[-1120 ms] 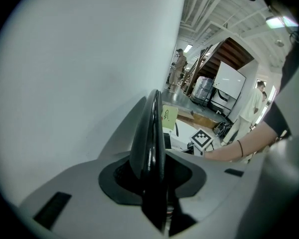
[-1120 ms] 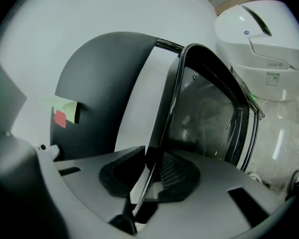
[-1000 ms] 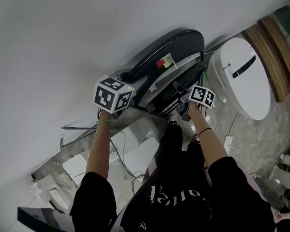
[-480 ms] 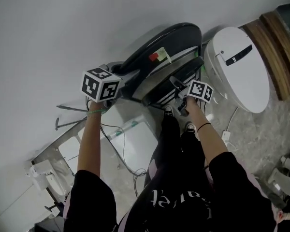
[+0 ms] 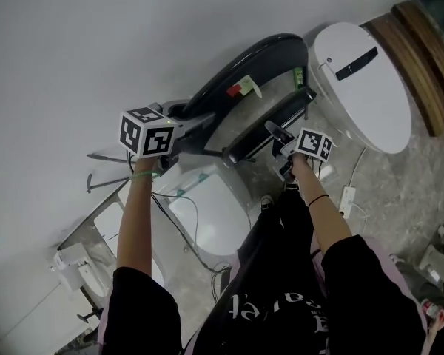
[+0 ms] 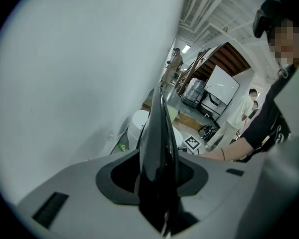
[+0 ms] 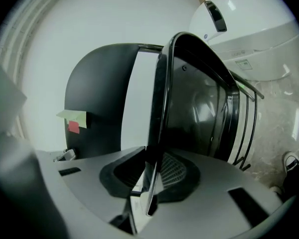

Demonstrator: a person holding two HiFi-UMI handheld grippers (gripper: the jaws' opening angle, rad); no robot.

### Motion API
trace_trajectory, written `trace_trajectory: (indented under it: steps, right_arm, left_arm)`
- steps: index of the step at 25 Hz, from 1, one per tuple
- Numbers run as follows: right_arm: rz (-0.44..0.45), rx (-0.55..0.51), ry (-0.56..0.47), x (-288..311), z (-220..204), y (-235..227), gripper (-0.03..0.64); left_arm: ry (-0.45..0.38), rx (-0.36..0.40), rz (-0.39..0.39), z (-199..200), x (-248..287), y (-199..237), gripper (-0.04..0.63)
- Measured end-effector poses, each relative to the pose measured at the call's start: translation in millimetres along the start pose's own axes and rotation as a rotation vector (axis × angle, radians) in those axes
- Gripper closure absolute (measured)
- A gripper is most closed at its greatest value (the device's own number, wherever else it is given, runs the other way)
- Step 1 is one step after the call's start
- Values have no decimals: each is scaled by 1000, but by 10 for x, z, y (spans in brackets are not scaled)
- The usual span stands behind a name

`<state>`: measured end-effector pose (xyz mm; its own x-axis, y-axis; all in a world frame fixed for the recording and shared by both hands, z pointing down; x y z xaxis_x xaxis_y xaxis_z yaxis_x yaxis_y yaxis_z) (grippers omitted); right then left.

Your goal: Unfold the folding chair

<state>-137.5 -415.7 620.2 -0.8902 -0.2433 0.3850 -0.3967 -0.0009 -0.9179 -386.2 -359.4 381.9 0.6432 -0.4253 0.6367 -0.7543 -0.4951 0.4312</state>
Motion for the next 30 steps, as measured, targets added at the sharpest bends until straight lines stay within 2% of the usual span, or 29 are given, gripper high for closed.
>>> trace_trajectory:
  steps: [5, 9, 18, 24, 30]
  right_arm:
    - [25, -25, -20, -208, -82, -148, 545]
    - [17, 1, -48, -463, -227, -324, 538]
    - [19, 67, -147, -1127, -798, -925, 517]
    - [-2, 81, -198, -2014, -1343, -1853, 491]
    - [79, 75, -232, -2080, -1459, -2089, 489]
  left_arm:
    - [13, 68, 41, -30, 60, -150, 451]
    - [41, 87, 68, -75, 137, -225, 453]
    - [39, 113, -20, -221, 304, -293, 453]
    - [14, 119, -6, -625, 720, -795, 462]
    - [55, 90, -103, -734, 826, -906, 482]
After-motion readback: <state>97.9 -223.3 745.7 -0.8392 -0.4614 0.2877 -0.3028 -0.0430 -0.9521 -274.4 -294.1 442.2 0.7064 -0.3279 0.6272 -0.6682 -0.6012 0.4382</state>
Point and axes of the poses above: the fingertips, and each gripper's own axes: x forward along the fingers, y to its left, z out of its top, the point moved 10 cm from there along -x, backward along the fingers, and after that the axes turned 11 degrees about -z, right-handed, at the moved point
